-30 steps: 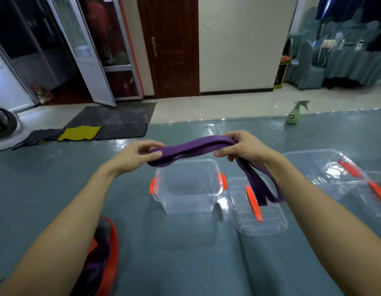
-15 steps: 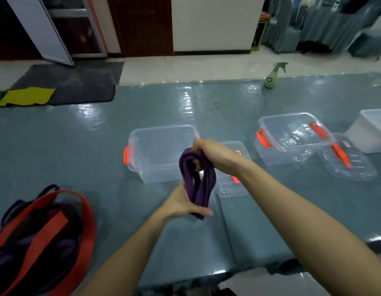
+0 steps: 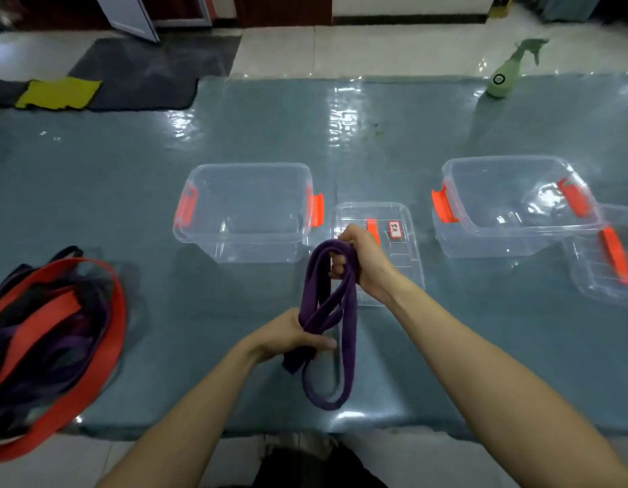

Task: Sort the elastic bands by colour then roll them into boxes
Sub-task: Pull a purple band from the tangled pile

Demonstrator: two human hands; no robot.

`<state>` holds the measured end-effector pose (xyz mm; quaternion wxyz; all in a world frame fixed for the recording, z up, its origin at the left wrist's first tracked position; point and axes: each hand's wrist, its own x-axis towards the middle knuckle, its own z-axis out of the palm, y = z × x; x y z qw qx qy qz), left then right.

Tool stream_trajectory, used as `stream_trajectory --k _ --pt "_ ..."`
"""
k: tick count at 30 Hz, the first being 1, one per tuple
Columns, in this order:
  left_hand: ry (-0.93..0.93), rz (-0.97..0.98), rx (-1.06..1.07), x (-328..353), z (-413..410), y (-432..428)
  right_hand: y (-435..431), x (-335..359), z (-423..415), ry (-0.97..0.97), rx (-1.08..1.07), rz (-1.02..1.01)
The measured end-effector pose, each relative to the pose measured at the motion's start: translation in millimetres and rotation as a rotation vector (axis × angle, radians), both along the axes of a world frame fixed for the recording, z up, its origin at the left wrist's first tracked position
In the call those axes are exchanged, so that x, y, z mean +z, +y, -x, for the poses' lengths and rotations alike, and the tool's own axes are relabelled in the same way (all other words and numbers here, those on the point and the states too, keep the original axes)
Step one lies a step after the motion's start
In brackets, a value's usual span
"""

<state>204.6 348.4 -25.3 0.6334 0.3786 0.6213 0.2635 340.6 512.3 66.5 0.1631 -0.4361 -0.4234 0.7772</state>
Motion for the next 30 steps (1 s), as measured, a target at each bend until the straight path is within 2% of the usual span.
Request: stream_trajectory --k 4,6,8,10,11,12,14,19,20,22,24,26,30 --pt "0.211 -0.012 0.094 7 -3 23 34 -12 -6 -0.039 -0.038 0.019" --pt "0.353 -0.047 0.198 14 -2 42 55 -18 -3 -0.078 -0.057 -0.048" --pt "0.515 -0.034 0.278 17 -6 58 70 -34 -9 -0.337 0.035 -0.333" --pt "0.659 0.025 0.18 7 -17 68 64 -62 -33 -0.766 0.179 -0.662" --pt "0.709 0.067 0.105 -3 -25 67 51 -76 -48 -0.878 0.203 -0.736" --pt "0.74 0.105 0.051 -12 -34 62 35 -90 -64 -0.893 0.207 -0.731" --pt "0.777 0.105 0.075 -27 -47 48 -1 -113 -83 -0.793 0.174 -0.656" --pt "0.764 -0.032 0.374 -35 -54 29 -56 -130 -72 -0.59 0.168 -0.676" --pt "0.77 -0.032 0.381 -34 -55 29 -60 -129 -67 -0.562 0.192 -0.708" --pt "0.847 -0.031 0.262 -32 -59 28 -63 -126 -62 -0.54 0.267 -0.764" --pt "0.947 -0.012 0.145 -32 -62 23 -63 -121 -62 -0.554 0.341 -0.805" --pt "1.005 -0.002 0.116 -28 -60 17 -62 -114 -66 -0.613 0.396 -0.848" --pt "0.918 -0.033 0.157 -14 -46 9 -63 -99 -80 -0.799 0.497 -1.05"
